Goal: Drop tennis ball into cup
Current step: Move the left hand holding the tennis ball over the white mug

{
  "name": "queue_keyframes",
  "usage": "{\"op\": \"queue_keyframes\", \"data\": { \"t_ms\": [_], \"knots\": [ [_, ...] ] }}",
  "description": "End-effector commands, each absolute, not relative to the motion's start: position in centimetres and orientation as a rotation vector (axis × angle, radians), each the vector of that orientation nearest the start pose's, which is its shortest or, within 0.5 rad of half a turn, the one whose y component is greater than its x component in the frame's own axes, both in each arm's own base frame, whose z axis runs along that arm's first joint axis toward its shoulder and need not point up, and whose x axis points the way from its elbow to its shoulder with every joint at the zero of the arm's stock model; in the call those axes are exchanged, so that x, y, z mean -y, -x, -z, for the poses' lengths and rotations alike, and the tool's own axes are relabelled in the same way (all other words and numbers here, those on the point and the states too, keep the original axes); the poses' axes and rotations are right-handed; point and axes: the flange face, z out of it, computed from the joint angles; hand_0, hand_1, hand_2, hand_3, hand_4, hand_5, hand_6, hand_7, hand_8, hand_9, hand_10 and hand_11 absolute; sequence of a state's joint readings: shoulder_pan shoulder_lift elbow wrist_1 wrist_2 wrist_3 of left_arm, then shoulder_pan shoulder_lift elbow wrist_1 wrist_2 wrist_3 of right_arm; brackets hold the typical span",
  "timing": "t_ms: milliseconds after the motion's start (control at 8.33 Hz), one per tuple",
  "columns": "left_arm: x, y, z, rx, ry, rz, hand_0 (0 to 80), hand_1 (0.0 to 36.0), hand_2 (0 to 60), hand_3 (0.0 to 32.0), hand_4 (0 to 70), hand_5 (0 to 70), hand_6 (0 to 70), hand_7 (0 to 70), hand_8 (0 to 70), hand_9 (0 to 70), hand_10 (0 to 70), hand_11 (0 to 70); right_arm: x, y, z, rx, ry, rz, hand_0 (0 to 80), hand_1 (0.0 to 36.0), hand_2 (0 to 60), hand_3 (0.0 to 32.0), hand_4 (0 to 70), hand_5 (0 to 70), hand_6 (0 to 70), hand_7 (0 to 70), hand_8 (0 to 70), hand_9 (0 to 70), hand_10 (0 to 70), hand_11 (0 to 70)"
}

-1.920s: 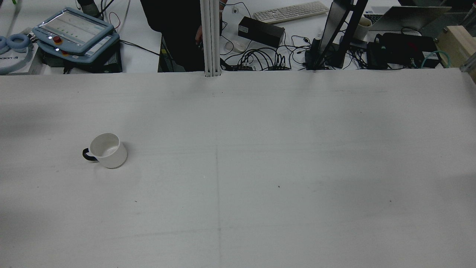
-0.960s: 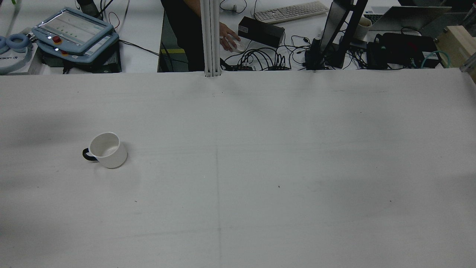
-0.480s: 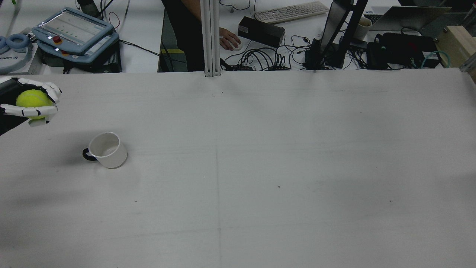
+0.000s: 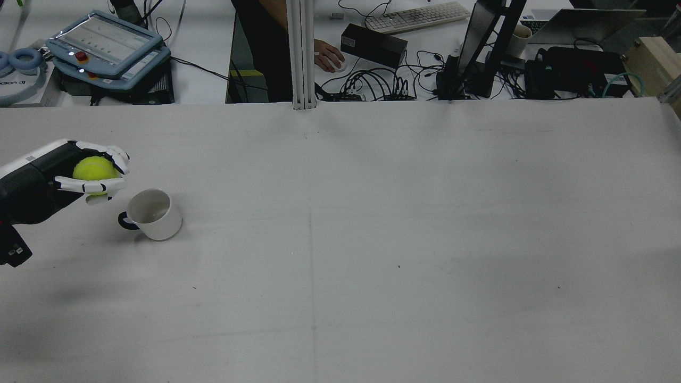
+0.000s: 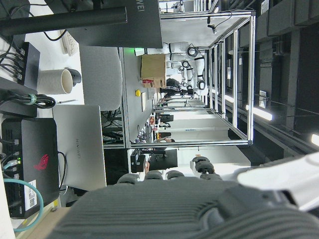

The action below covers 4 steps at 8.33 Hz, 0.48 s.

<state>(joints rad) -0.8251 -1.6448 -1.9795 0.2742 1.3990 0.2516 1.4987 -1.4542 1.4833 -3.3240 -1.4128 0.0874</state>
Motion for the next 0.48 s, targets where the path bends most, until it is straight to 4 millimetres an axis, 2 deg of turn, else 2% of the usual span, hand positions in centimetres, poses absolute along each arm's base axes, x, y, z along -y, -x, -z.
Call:
{"op": "queue_keyframes", "data": {
  "t_ms": [0, 120, 360],
  "knots": [
    [47.3, -23.1, -47.2, -2.100, 0.362, 1.599, 56.8, 36.0, 60.0, 0.0, 70.0, 25.0, 35.3, 70.0, 70.0, 70.0, 70.0, 70.0, 53.3, -11.1, -68.7, -1.977, 0.024, 2.292, 0.0, 0.0, 0.0, 0.0, 0.0, 0.0, 0.0, 0.0, 0.0, 0.0, 0.0, 0.0],
    [47.7, -23.1, -46.6, -2.127, 0.346, 1.612, 57.0, 36.0, 60.0, 0.0, 70.0, 24.9, 35.2, 70.0, 70.0, 70.0, 70.0, 70.0, 53.3, -11.1, -68.7, -1.976, 0.024, 2.294, 0.0, 0.0, 0.0, 0.0, 0.0, 0.0, 0.0, 0.0, 0.0, 0.0, 0.0, 0.0],
    [48.3, -23.6, -47.1, -2.122, 0.324, 1.636, 56.9, 36.0, 60.0, 0.0, 70.0, 24.9, 35.2, 70.0, 70.0, 70.0, 70.0, 70.0, 53.3, -11.1, -68.7, -1.976, 0.024, 2.294, 0.0, 0.0, 0.0, 0.0, 0.0, 0.0, 0.0, 0.0, 0.0, 0.0, 0.0, 0.0]
  ]
}}
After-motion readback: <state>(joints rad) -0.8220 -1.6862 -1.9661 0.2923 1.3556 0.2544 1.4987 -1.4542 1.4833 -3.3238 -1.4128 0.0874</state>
